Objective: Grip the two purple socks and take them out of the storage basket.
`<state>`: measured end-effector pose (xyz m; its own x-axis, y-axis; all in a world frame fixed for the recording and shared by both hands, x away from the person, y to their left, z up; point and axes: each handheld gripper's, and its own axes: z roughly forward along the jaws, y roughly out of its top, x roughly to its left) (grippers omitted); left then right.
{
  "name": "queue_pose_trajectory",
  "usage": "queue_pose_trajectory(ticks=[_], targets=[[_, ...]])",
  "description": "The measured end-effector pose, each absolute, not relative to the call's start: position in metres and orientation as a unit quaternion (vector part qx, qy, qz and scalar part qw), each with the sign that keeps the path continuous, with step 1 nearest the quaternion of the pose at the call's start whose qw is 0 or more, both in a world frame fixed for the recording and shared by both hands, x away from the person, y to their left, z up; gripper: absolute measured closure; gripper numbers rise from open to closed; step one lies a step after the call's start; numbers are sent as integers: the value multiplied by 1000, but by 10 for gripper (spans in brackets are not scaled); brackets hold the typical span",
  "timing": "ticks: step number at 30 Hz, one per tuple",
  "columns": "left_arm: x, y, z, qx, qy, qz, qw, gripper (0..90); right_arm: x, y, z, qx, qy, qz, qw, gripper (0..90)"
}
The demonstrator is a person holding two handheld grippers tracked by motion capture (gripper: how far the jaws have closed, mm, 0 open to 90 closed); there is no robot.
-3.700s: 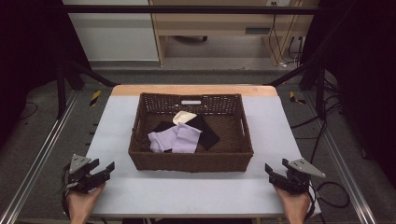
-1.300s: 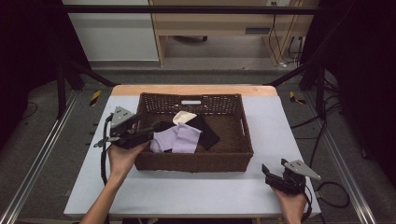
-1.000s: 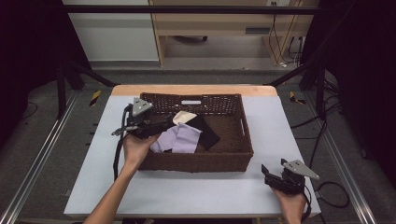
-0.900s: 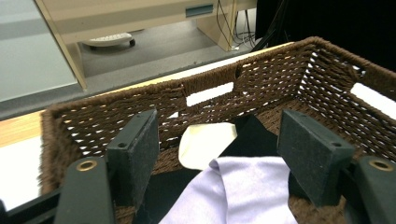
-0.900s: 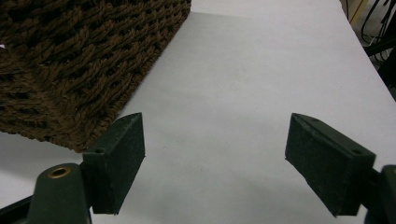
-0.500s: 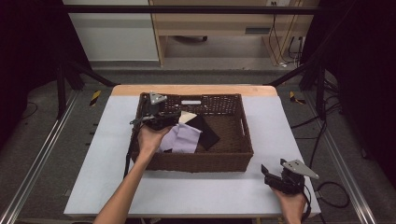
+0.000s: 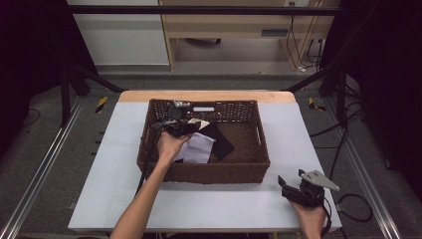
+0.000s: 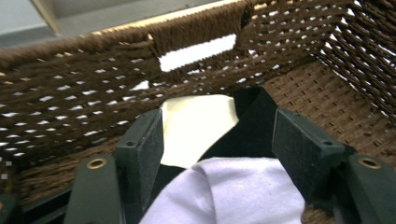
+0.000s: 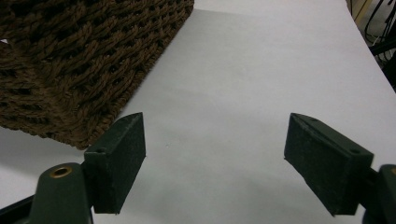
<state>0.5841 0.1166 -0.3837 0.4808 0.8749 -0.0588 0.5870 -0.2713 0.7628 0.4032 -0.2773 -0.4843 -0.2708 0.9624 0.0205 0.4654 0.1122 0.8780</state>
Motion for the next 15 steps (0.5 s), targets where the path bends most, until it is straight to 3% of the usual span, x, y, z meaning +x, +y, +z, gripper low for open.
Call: queue_pose_trajectory(ticks=[15], targets=[[591,107,-402,817,453,166,315,406,404,-276,-485,522,688,405,300,206]])
